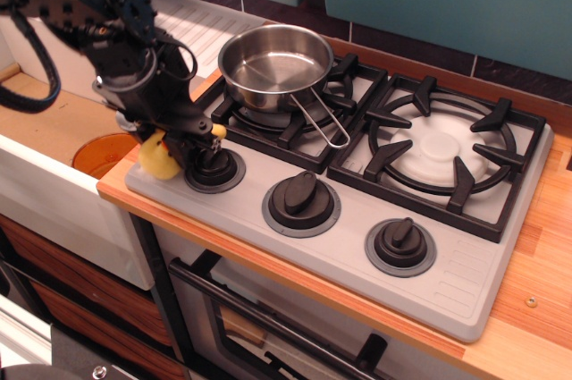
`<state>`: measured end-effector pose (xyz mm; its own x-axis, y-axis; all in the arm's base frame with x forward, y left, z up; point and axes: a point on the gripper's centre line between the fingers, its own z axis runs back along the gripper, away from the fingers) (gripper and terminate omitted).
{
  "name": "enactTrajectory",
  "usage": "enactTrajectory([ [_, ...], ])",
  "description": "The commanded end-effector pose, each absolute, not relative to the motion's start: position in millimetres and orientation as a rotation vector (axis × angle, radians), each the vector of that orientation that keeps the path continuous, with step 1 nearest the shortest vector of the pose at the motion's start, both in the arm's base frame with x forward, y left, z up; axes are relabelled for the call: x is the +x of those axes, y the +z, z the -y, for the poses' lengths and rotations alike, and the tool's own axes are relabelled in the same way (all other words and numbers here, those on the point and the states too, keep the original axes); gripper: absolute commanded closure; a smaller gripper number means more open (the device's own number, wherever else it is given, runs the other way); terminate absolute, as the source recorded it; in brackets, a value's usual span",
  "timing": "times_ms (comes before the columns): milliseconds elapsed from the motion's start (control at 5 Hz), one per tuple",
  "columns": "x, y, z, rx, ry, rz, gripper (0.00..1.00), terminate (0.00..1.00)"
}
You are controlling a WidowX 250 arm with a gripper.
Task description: Put pan on stove and put stuffedduck in pan
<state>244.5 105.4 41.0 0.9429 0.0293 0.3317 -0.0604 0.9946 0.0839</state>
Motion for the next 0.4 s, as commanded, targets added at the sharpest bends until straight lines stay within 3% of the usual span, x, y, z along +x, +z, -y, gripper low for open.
enactTrajectory([
  [0,259.6,113.7,-117.3,0.192,0.011,0.328,1.0,0.0],
  [200,285.5,137.6,-117.5,0.222,-0.007,0.326,1.0,0.0],
])
